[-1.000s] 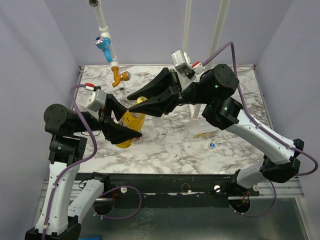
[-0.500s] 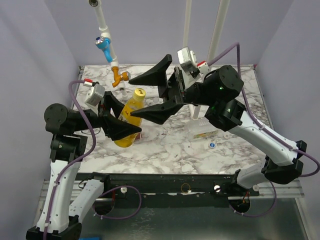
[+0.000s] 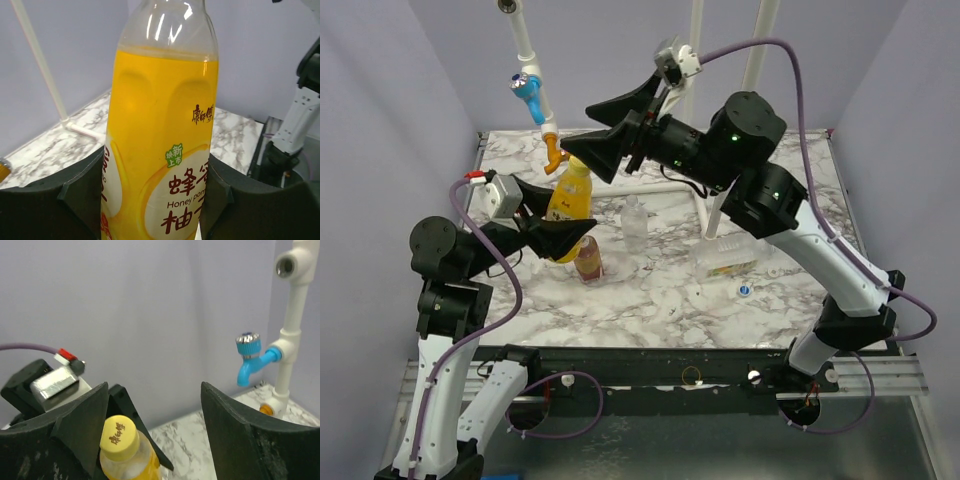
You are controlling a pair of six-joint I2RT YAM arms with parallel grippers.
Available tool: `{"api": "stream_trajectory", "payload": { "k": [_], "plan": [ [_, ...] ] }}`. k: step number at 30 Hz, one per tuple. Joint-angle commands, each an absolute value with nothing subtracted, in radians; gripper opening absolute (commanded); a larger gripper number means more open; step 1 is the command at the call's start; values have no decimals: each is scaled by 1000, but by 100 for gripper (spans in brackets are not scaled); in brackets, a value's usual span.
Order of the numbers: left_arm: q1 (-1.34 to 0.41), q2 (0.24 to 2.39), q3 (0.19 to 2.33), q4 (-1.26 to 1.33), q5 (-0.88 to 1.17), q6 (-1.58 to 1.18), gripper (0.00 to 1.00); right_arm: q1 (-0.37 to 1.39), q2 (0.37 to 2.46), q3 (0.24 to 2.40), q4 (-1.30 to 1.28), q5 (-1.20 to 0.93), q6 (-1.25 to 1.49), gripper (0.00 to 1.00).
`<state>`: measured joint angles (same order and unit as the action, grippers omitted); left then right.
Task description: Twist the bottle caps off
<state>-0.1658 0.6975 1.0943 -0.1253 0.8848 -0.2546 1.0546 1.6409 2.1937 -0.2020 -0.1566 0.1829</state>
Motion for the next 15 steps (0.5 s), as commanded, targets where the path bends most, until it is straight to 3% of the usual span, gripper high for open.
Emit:
{"api": "stream_trajectory", "payload": {
  "k": [1, 5, 15],
  "plan": [
    [-163, 692, 1067, -166, 751, -137, 5, 1060, 1680, 2209, -325, -124, 190, 75],
    [-163, 695, 1061, -179, 744, -115, 5, 1060, 1676, 2194, -299, -156, 197, 69],
    [-163, 699, 1057, -184, 748, -119, 5, 1061, 1659, 2121, -248, -197, 230, 67]
  ]
}}
